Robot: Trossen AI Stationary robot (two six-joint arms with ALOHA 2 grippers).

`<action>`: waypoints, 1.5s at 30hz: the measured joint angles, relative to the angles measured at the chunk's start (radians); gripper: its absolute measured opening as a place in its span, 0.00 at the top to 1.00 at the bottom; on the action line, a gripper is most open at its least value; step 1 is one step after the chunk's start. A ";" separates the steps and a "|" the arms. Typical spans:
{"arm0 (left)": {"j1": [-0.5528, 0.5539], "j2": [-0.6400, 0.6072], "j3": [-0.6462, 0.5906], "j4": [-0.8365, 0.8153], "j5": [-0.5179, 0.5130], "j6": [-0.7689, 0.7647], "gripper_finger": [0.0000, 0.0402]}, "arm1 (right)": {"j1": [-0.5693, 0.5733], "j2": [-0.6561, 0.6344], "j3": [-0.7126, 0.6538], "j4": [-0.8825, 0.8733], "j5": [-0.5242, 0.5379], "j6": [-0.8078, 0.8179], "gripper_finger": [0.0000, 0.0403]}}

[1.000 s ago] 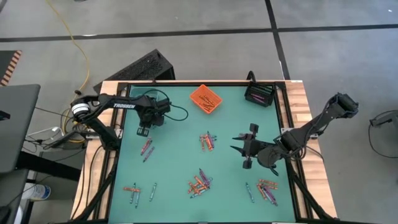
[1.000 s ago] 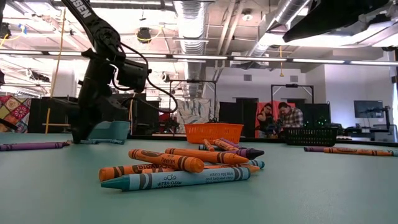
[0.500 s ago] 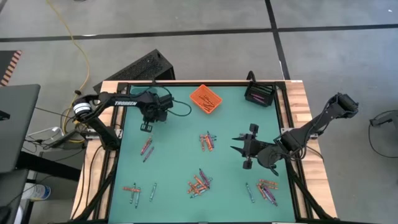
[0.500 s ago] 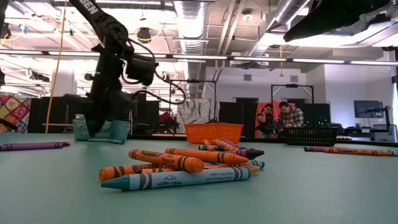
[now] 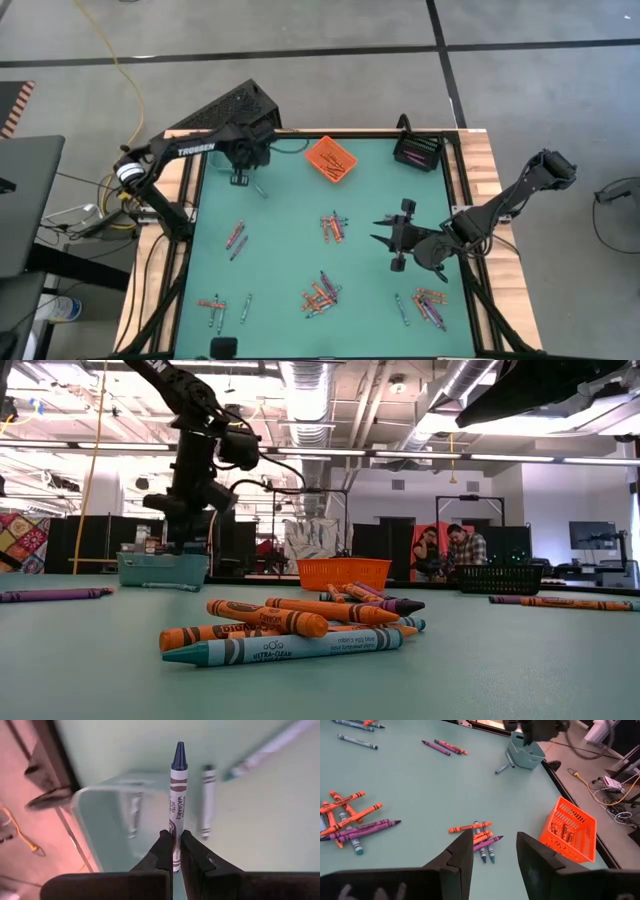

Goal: Sort crayons
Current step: Put the blue crayon into the blue bin

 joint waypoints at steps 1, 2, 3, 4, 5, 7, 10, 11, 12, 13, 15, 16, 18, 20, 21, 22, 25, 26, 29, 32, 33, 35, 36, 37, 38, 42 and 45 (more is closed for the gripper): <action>0.020 0.000 0.004 0.004 -0.004 0.003 1.00 | 0.000 0.000 0.000 0.000 -0.001 0.001 0.63; 0.039 0.000 0.005 0.009 -0.008 0.003 1.00 | 0.000 0.000 0.000 0.000 -0.003 0.001 0.63; 0.060 0.000 0.006 0.012 -0.008 0.003 1.00 | 0.000 0.000 0.000 0.000 -0.004 0.001 0.63; 0.080 0.000 0.006 0.014 -0.008 0.003 1.00 | 0.000 0.000 0.000 0.000 -0.004 0.001 0.63; 0.100 0.000 0.006 0.015 -0.007 0.003 1.00 | 0.000 0.000 0.000 0.000 -0.005 0.001 0.63; 0.136 0.000 0.006 0.019 -0.003 -0.004 1.00 | 0.000 0.000 0.000 0.000 -0.006 0.001 0.63; 0.175 0.000 0.006 0.025 0.015 -0.005 1.00 | 0.000 0.000 0.000 0.000 -0.006 0.001 0.63; 0.183 0.000 0.006 0.025 0.028 -0.006 1.00 | 0.000 0.000 0.000 0.000 -0.006 0.001 0.63; 0.189 0.000 0.006 0.025 0.037 -0.009 0.99 | 0.000 0.000 0.000 0.000 -0.007 0.001 0.63; 0.194 0.000 0.006 0.026 0.046 -0.010 0.98 | 0.000 0.000 0.000 0.000 -0.007 0.001 0.63; 0.195 0.000 0.006 0.027 0.054 -0.013 0.95 | 0.000 0.000 0.000 0.000 -0.007 0.005 0.63; 0.195 0.000 0.006 0.027 0.054 -0.015 0.93 | 0.000 0.000 0.000 0.000 -0.007 0.006 0.63; 0.194 0.000 0.006 0.027 0.055 -0.023 0.89 | 0.000 0.000 0.000 0.000 -0.007 0.006 0.63; 0.186 0.000 0.006 0.027 0.061 -0.033 0.85 | 0.000 0.000 0.000 0.000 -0.007 0.007 0.63; 0.182 0.000 0.006 0.027 0.060 -0.041 0.83 | 0.000 0.000 0.000 0.000 -0.007 0.008 0.63; 0.179 0.000 0.006 0.027 0.060 -0.044 0.81 | 0.000 0.000 0.000 0.000 -0.007 0.009 0.63; 0.167 0.000 0.006 0.027 0.058 -0.057 0.76 | 0.000 0.000 0.000 0.000 -0.007 0.009 0.63; 0.161 0.000 0.006 0.027 0.055 -0.057 0.75 | 0.000 0.000 0.000 0.000 -0.007 0.009 0.63; 0.133 -0.001 0.006 0.019 0.072 -0.057 0.73 | 0.000 0.000 0.000 0.000 -0.007 0.009 0.63; 0.084 -0.001 0.006 0.009 0.096 -0.046 0.73 | 0.001 0.000 0.000 0.000 -0.007 0.009 0.63; 0.064 -0.001 0.006 0.010 0.097 -0.043 0.73 | 0.000 0.000 0.000 0.000 -0.007 0.009 0.63; 0.025 -0.001 0.006 0.010 0.098 -0.028 0.73 | 0.000 0.000 0.000 -0.003 -0.007 0.009 0.63; 0.007 -0.001 0.006 0.010 0.097 -0.024 0.72 | -0.001 0.000 0.000 -0.004 -0.007 0.009 0.63; -0.011 -0.001 0.006 0.011 0.097 -0.020 0.72 | -0.004 0.000 0.000 -0.004 -0.007 0.009 0.63; -0.027 -0.001 0.006 0.011 0.098 -0.015 0.72 | -0.006 0.000 0.000 -0.006 -0.007 0.009 0.63; -0.078 -0.001 0.006 0.011 0.112 -0.005 0.72 | -0.013 0.000 0.000 -0.008 -0.008 0.009 0.63; -0.095 -0.001 0.006 0.012 0.163 0.003 0.72 | -0.013 0.000 0.000 -0.007 -0.011 0.008 0.63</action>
